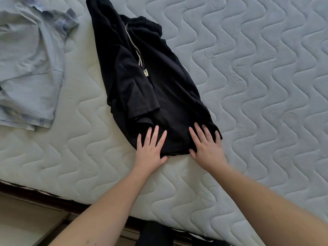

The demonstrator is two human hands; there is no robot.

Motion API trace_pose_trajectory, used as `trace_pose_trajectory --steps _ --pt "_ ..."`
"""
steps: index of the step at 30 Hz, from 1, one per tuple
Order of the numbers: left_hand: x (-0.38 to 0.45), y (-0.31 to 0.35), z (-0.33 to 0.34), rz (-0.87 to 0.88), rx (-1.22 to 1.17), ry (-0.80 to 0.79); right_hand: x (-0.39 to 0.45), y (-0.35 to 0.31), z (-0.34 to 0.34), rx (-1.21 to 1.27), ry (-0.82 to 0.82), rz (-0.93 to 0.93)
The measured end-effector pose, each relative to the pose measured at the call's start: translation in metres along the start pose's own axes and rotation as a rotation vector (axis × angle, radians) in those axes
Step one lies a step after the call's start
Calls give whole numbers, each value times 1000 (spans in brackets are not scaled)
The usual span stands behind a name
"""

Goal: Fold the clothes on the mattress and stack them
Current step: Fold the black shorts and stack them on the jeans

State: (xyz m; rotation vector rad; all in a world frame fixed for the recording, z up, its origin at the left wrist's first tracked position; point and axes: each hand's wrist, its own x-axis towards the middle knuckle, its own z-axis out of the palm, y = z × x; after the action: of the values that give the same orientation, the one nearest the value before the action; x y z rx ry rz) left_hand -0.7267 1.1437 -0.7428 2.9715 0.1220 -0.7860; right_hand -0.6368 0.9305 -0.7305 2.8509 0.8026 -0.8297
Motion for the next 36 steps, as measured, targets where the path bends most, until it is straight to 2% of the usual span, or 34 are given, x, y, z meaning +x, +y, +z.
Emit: trace_pose_trajectory --steps 6,9,11,14,19,22,26,31,36 --pt "-8 -10 -8 11 -56 71 7 4 -11 -21 38 9" --pt "-10 -17 -17 -33 -177 89 14 6 -21 -54 79 12" --pt "-10 -20 -25 -74 -239 47 16 9 -27 -50 40 -3" --pt "-12 -19 -37 -86 -328 93 6 15 -28 -20 1 -22" --pt "-25 -10 -59 -82 -279 33 -32 20 -26 139 9 -8" --pt "-42 0 -56 -39 -278 14 -58 27 -19 106 -72 5" --pt "-74 17 -38 108 -173 -77 -88 33 -8 -9 -195 4" --pt "-98 26 -25 240 -136 59 -101 31 -11 -6 -93 -40" --pt "-60 9 -47 179 -136 240 -71 19 -35 24 72 -68"
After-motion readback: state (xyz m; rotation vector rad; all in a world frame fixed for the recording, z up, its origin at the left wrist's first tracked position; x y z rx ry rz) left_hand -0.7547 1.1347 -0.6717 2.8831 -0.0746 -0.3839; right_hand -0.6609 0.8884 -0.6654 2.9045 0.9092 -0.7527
